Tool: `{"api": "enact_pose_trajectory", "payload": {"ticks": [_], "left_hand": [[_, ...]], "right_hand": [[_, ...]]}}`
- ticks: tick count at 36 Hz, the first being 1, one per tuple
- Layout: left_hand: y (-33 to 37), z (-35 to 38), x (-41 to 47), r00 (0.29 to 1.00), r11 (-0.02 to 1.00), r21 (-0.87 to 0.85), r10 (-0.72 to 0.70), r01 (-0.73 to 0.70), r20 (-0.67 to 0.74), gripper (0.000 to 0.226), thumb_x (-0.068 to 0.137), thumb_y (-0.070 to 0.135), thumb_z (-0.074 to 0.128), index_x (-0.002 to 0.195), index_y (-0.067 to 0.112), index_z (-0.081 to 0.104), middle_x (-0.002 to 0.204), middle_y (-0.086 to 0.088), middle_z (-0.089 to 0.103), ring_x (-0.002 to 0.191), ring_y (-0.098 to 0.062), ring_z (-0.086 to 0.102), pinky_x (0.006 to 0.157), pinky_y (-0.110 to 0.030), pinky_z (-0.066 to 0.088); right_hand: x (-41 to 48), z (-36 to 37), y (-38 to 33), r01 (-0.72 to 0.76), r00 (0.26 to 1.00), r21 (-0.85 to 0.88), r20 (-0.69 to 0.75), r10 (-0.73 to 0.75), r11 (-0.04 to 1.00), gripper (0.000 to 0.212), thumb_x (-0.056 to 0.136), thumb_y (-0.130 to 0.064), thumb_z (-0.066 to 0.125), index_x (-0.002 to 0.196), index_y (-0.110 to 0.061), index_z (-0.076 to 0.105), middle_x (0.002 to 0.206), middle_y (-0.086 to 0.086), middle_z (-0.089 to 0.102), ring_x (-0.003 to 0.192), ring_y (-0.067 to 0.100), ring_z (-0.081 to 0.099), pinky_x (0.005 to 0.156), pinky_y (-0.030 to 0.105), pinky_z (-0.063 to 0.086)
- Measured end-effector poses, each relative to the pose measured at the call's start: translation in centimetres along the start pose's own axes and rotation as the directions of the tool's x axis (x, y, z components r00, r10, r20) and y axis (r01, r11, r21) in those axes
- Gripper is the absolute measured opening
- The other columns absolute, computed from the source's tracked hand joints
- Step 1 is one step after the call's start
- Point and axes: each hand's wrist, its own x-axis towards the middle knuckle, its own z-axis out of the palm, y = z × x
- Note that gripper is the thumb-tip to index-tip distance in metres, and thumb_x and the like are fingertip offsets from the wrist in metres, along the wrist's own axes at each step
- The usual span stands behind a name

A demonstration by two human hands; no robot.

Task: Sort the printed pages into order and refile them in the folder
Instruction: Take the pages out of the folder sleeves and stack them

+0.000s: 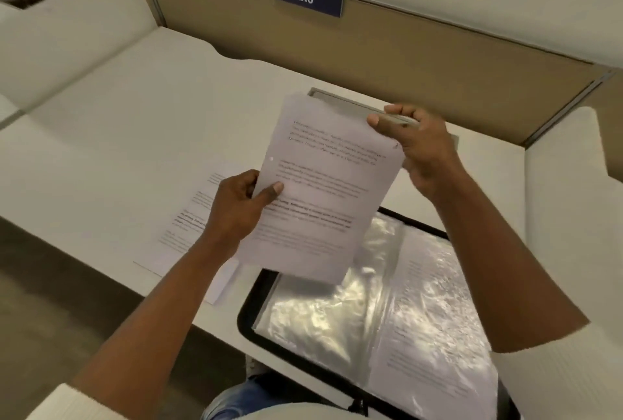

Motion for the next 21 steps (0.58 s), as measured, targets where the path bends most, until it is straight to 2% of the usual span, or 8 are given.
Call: {"api": "enact_pose_trajectory", "payload": {"ticks": [4, 8, 10, 12, 15, 18, 21], "left_hand": [[-1.7, -4.3, 1.2, 0.995, 0.998, 0.004, -0.064, 0.065, -0.073, 0.019, 0.094, 0.028, 0.08, 0.107, 0.013, 0.078, 0.097, 0.0, 0.082, 0.089, -0.023, 0.079, 0.083, -0.042, 0.064], [-3.9, -8.2, 2.8, 0.983, 0.993, 0.025, -0.114, 0.118, -0.142, 0.018, 0.095, 0.026, 0.079, 0.102, 0.01, 0.077, 0.094, 0.001, 0.082, 0.089, -0.026, 0.079, 0.082, -0.041, 0.064], [-5.0, -9.9, 3.7, 0.976, 0.987, 0.068, -0.132, 0.146, -0.172, 0.018, 0.095, 0.026, 0.079, 0.097, 0.009, 0.076, 0.09, 0.002, 0.081, 0.086, -0.024, 0.078, 0.08, -0.041, 0.064], [-6.0, -11.4, 4.7, 0.969, 0.976, 0.122, -0.152, 0.178, -0.193, 0.016, 0.095, 0.027, 0.08, 0.093, 0.012, 0.076, 0.088, 0.004, 0.081, 0.082, -0.02, 0.078, 0.076, -0.039, 0.062], [-7.3, -13.2, 6.0, 0.968, 0.951, 0.242, -0.142, 0.191, -0.206, 0.016, 0.094, 0.03, 0.08, 0.094, 0.014, 0.076, 0.089, 0.002, 0.08, 0.08, -0.021, 0.076, 0.073, -0.037, 0.062], [-8.6, -14.6, 7.3, 0.969, 0.897, 0.395, -0.118, 0.198, -0.217, 0.02, 0.093, 0.031, 0.081, 0.091, 0.014, 0.072, 0.086, 0.0, 0.076, 0.078, -0.022, 0.074, 0.07, -0.039, 0.061], [-10.0, -15.7, 8.6, 0.969, 0.838, 0.507, -0.096, 0.201, -0.226, 0.024, 0.09, 0.033, 0.082, 0.085, 0.013, 0.07, 0.082, -0.003, 0.074, 0.076, -0.027, 0.072, 0.071, -0.046, 0.061]], "right_hand": [[0.5, 4.7, 5.0, -0.232, 0.972, 0.109, 0.061, 0.227, 0.967, 0.072, 0.069, -0.043, 0.096, 0.123, -0.005, 0.066, 0.111, 0.008, 0.078, 0.095, 0.026, 0.076, 0.074, 0.036, 0.059], [-0.9, 9.5, 9.6, -0.414, 0.906, 0.147, 0.159, 0.392, 0.898, 0.043, 0.081, -0.03, 0.089, 0.11, -0.009, 0.066, 0.098, 0.012, 0.079, 0.077, 0.022, 0.074, 0.077, 0.037, 0.059], [-1.7, 11.7, 11.5, -0.472, 0.876, 0.13, 0.181, 0.447, 0.872, 0.035, 0.084, -0.025, 0.087, 0.109, -0.007, 0.069, 0.094, 0.01, 0.079, 0.072, 0.019, 0.073, 0.072, 0.034, 0.058], [-2.5, 13.9, 13.2, -0.505, 0.857, 0.127, 0.186, 0.48, 0.854, 0.028, 0.089, -0.014, 0.082, 0.109, 0.0, 0.07, 0.097, 0.011, 0.08, 0.075, 0.02, 0.077, 0.065, 0.029, 0.059], [-3.1, 16.6, 15.3, -0.509, 0.858, 0.079, 0.128, 0.498, 0.857, 0.025, 0.09, -0.002, 0.079, 0.112, 0.003, 0.069, 0.103, 0.015, 0.079, 0.086, 0.026, 0.079, 0.068, 0.032, 0.062], [-3.6, 18.7, 16.6, -0.491, 0.87, 0.025, 0.067, 0.489, 0.871, 0.019, 0.09, 0.0, 0.078, 0.107, 0.002, 0.07, 0.098, 0.014, 0.08, 0.08, 0.021, 0.079, 0.064, 0.027, 0.061], [-4.1, 20.5, 17.4, -0.467, 0.884, -0.007, 0.014, 0.467, 0.884, 0.015, 0.091, -0.004, 0.078, 0.104, -0.001, 0.07, 0.098, 0.012, 0.079, 0.083, 0.02, 0.079, 0.067, 0.029, 0.063]]}}
